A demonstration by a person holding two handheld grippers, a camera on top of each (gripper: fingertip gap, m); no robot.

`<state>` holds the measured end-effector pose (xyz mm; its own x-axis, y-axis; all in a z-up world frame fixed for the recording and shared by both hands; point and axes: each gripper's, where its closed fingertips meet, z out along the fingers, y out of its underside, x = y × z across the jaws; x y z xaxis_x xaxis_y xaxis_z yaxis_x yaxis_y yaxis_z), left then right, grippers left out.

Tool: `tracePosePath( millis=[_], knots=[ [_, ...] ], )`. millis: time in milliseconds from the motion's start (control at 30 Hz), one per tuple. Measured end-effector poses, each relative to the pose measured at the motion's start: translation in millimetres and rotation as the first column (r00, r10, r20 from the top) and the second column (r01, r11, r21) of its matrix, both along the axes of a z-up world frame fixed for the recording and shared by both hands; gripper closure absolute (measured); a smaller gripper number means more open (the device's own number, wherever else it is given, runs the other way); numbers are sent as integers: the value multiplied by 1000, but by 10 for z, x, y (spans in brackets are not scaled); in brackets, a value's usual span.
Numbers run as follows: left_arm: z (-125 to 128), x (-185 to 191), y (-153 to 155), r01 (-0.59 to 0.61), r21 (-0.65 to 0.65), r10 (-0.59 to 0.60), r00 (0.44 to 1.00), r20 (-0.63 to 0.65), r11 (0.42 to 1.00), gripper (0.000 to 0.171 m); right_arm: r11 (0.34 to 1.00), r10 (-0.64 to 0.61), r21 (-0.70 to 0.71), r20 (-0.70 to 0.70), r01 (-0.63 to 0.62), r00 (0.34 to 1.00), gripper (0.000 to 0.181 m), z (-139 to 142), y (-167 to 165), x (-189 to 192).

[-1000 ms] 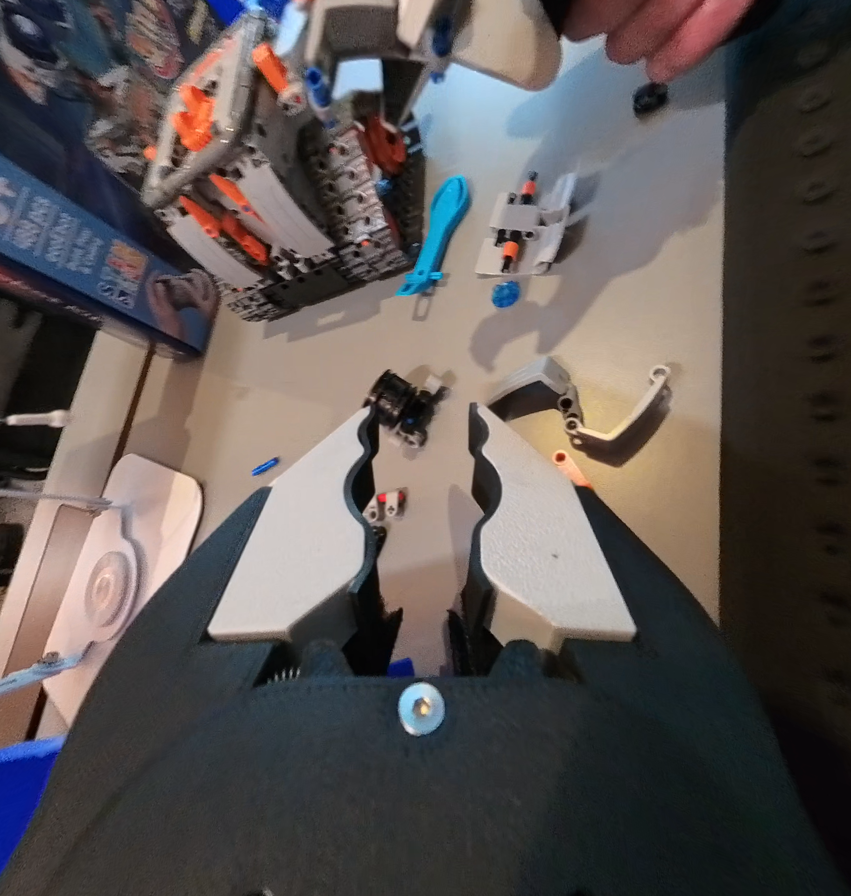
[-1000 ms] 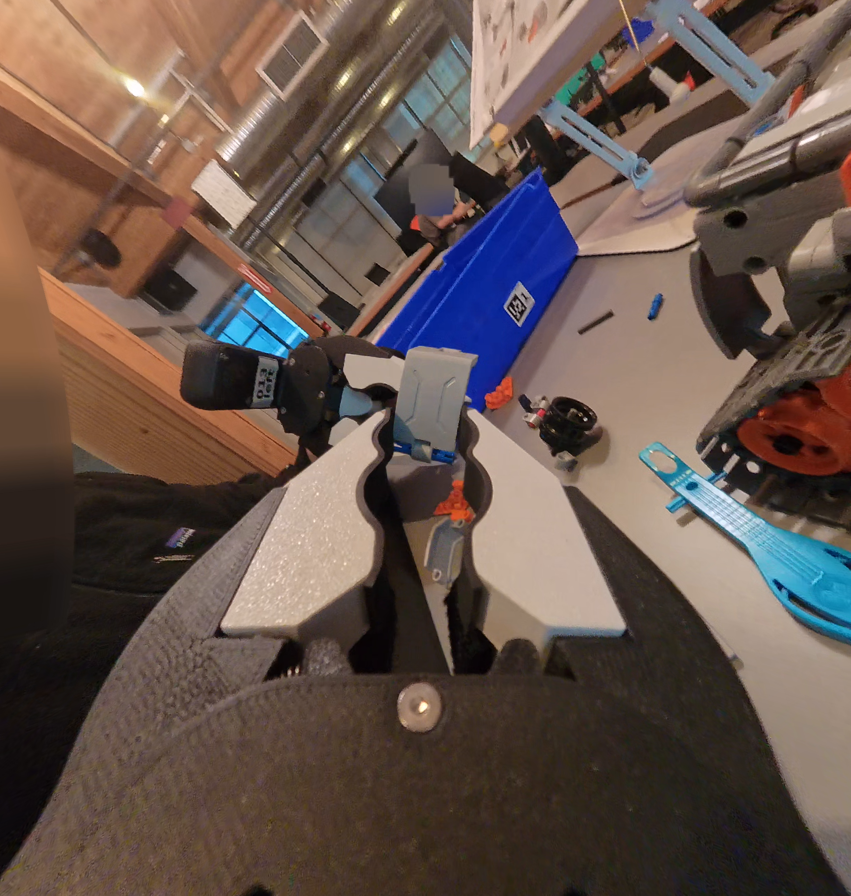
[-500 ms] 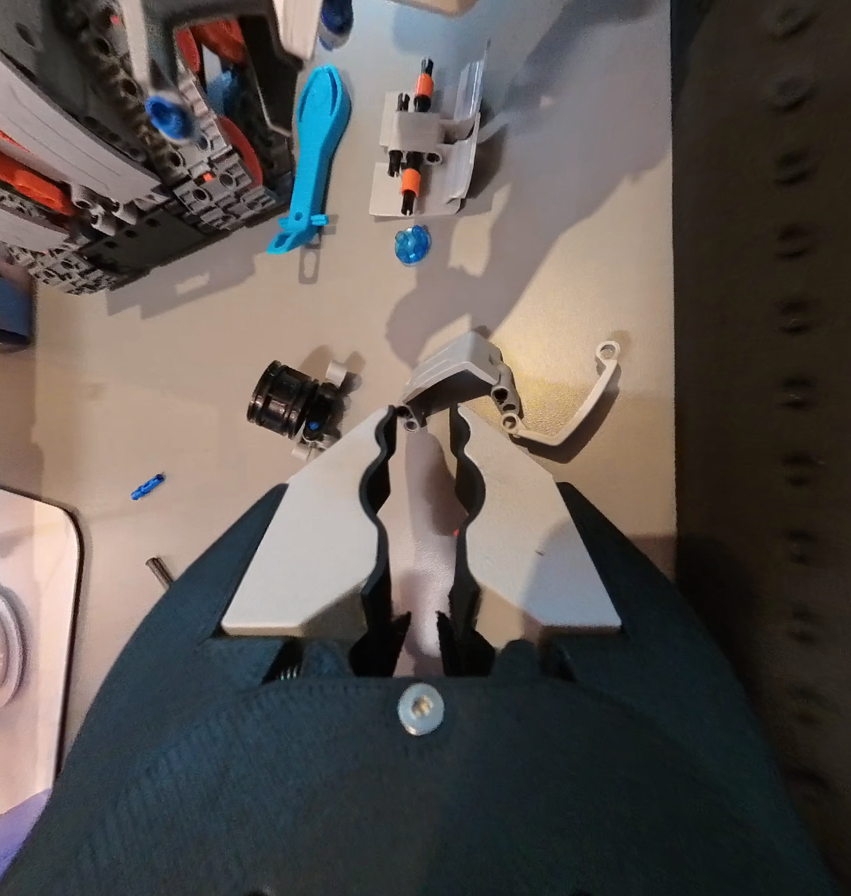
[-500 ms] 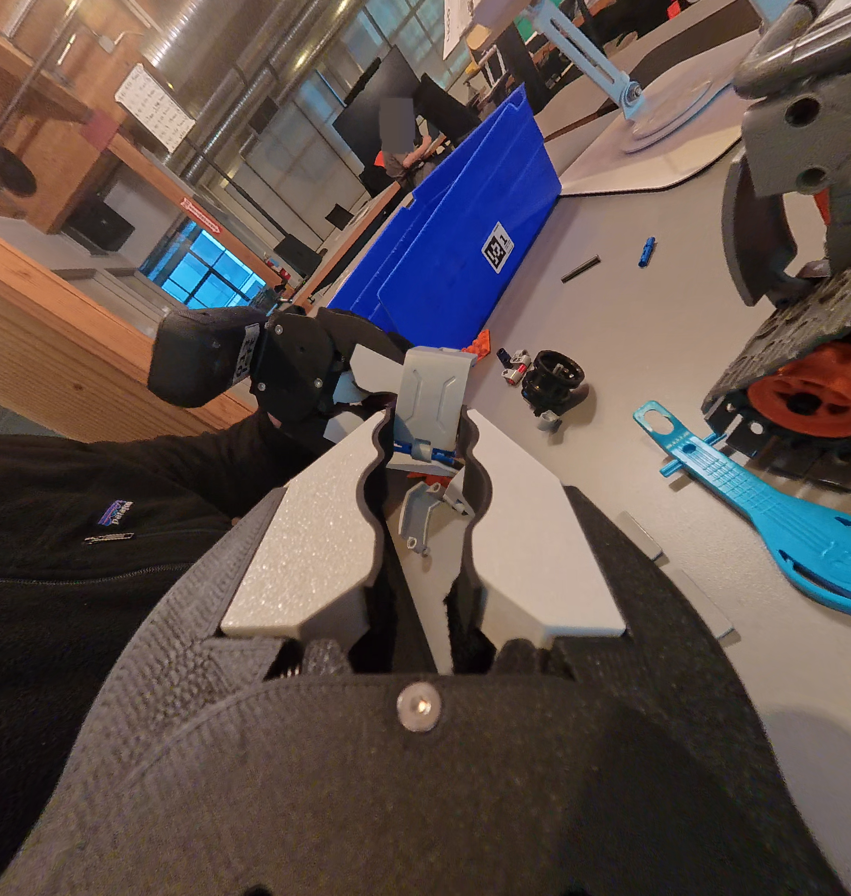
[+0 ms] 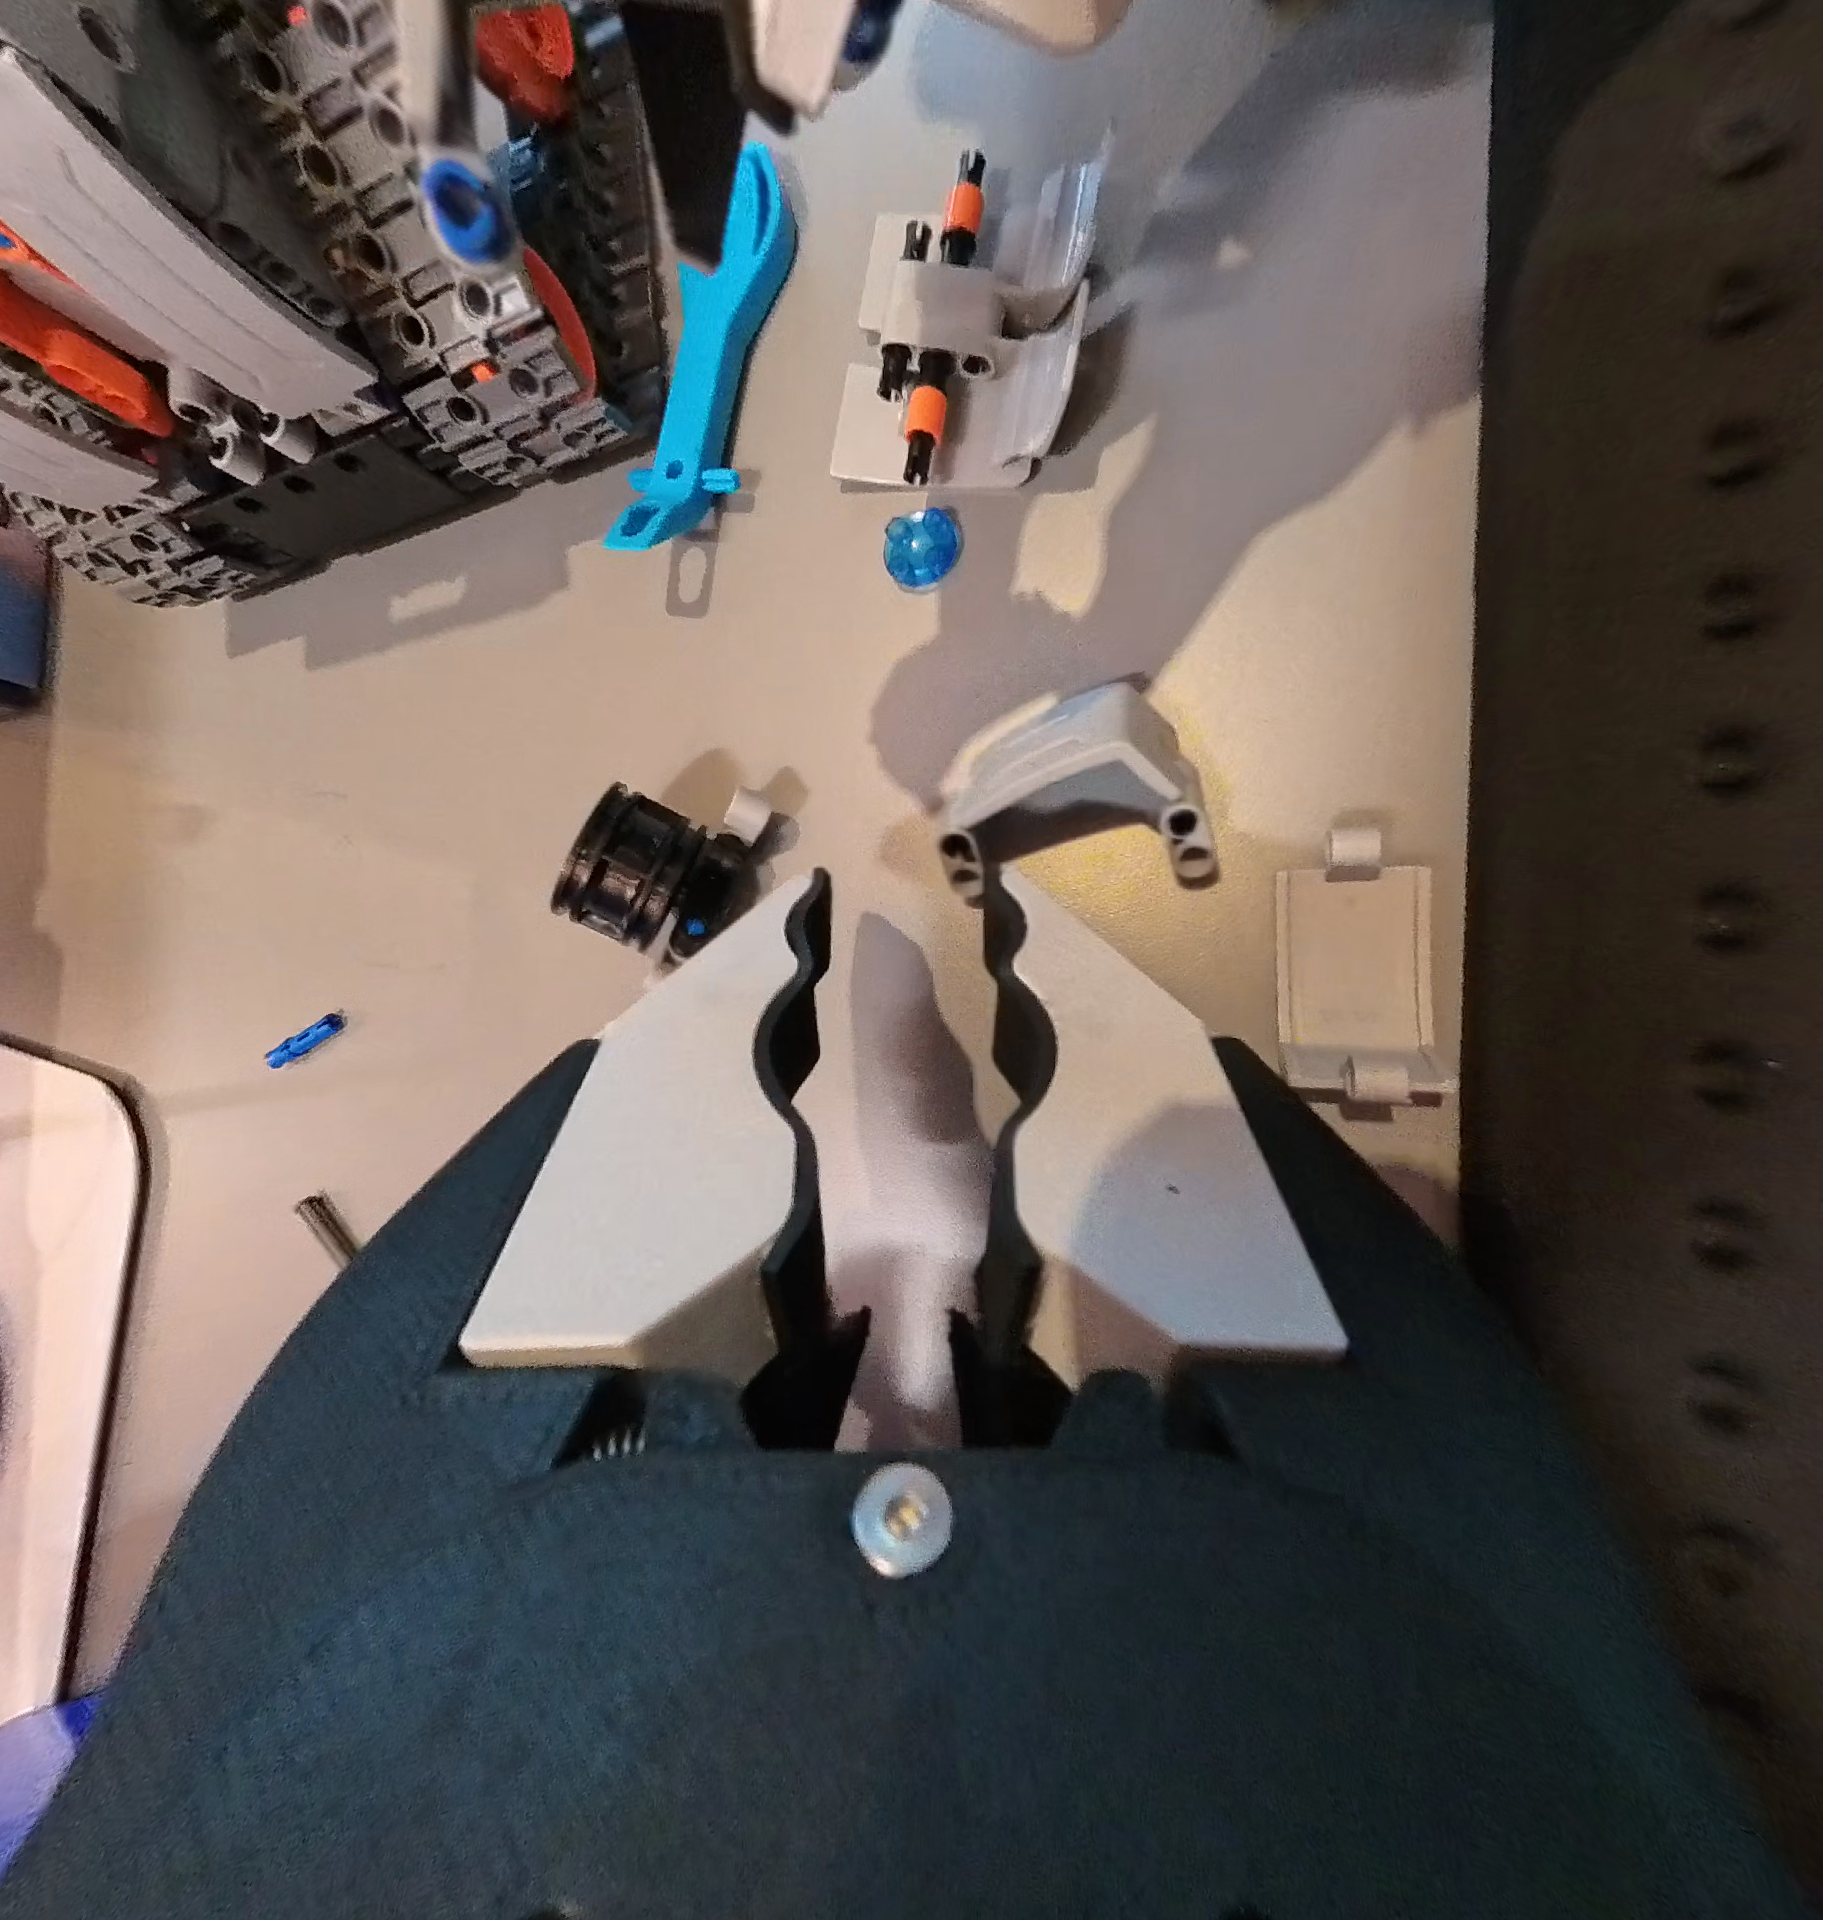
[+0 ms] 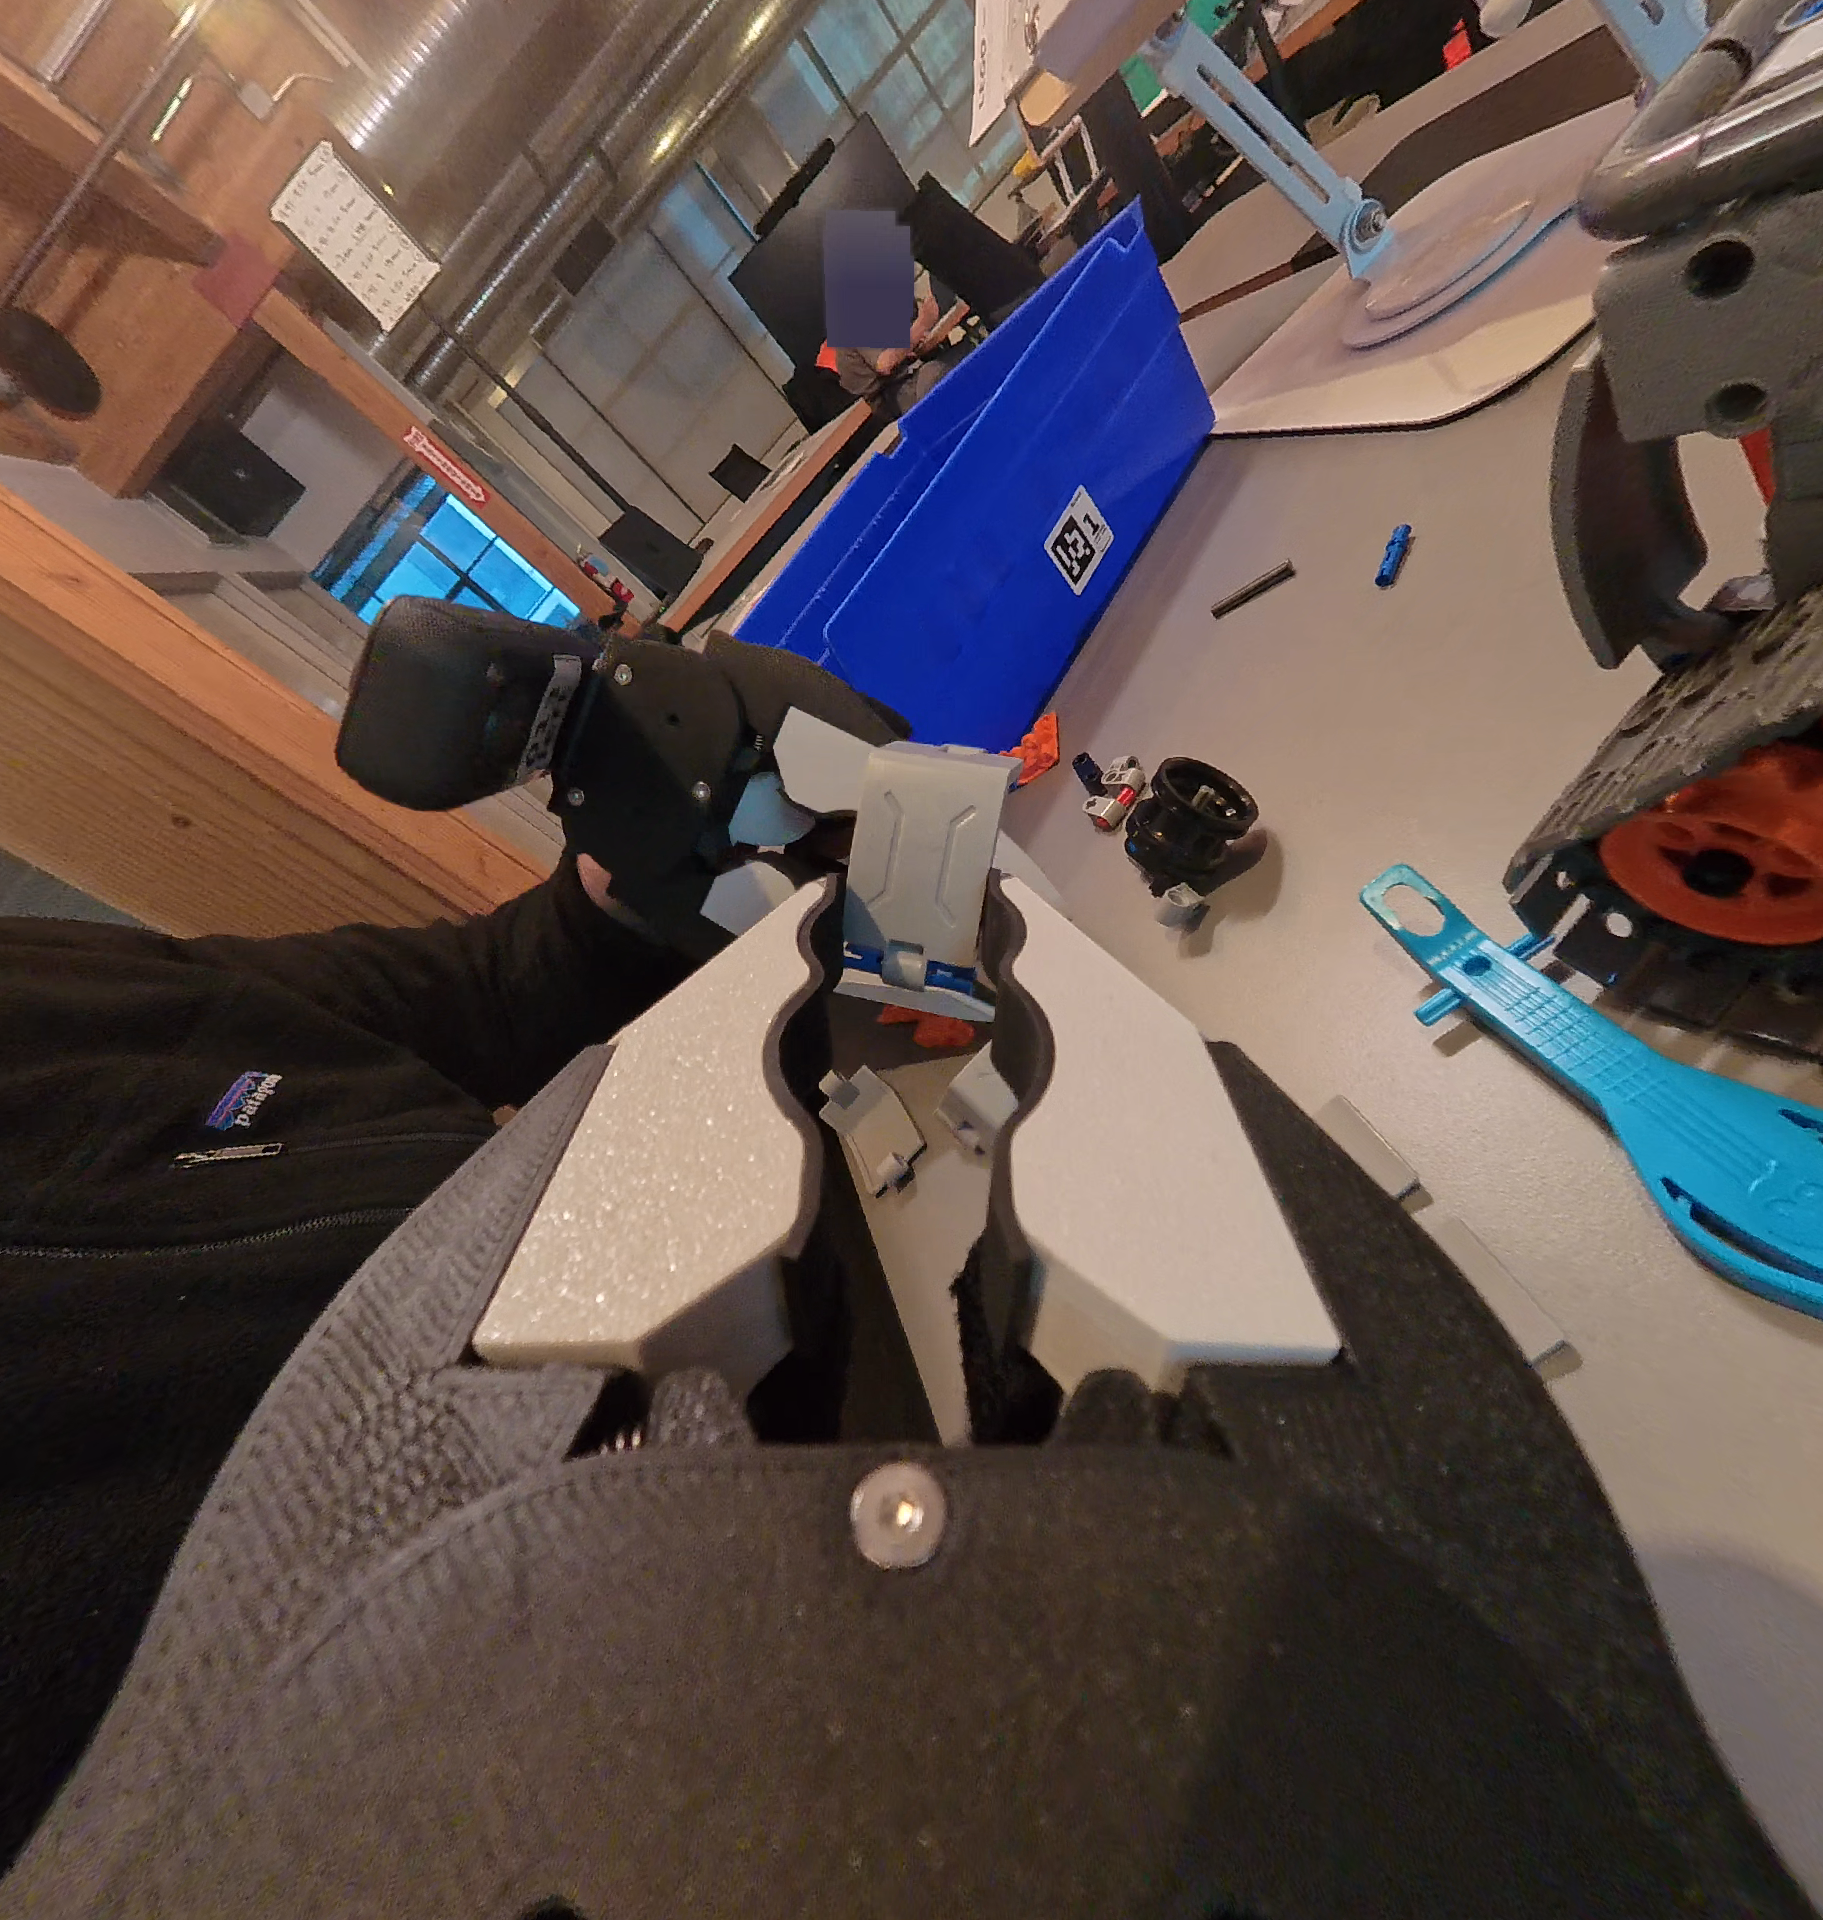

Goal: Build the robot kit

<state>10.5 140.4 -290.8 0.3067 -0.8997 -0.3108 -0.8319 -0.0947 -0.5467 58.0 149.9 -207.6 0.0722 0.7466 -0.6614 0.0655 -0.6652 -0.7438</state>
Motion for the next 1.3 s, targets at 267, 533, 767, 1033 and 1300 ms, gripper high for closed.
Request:
tracePosePath(
  millis=[267, 533, 767, 1033, 1300],
  knots=[
    [-112, 111, -120, 52, -128, -54, 998, -12, 990, 149, 1000, 0, -7, -21, 0, 1000, 157, 18, 12, 30],
    [-73, 125, -85, 58, -59, -59, 998, -7, 997, 165, 1000, -1, 1, -22, 1, 1000, 157, 27, 4, 38],
    [195, 160, -9, 128, 286, -115, 991, -62, 950, 166, 1000, -20, 25, 34, 19, 999, 158, -21, -3, 104],
    [444, 153, 79, 135, 506, -84, 989, -122, 852, 167, 1000, -8, 23, 83, 6, 996, 157, -95, -20, 108],
    [769, 152, 67, 80, 578, -105, 994, 10, 812, 166, 1000, 6, 14, 32, -6, 999, 157, -19, -48, 93]
  ],
)
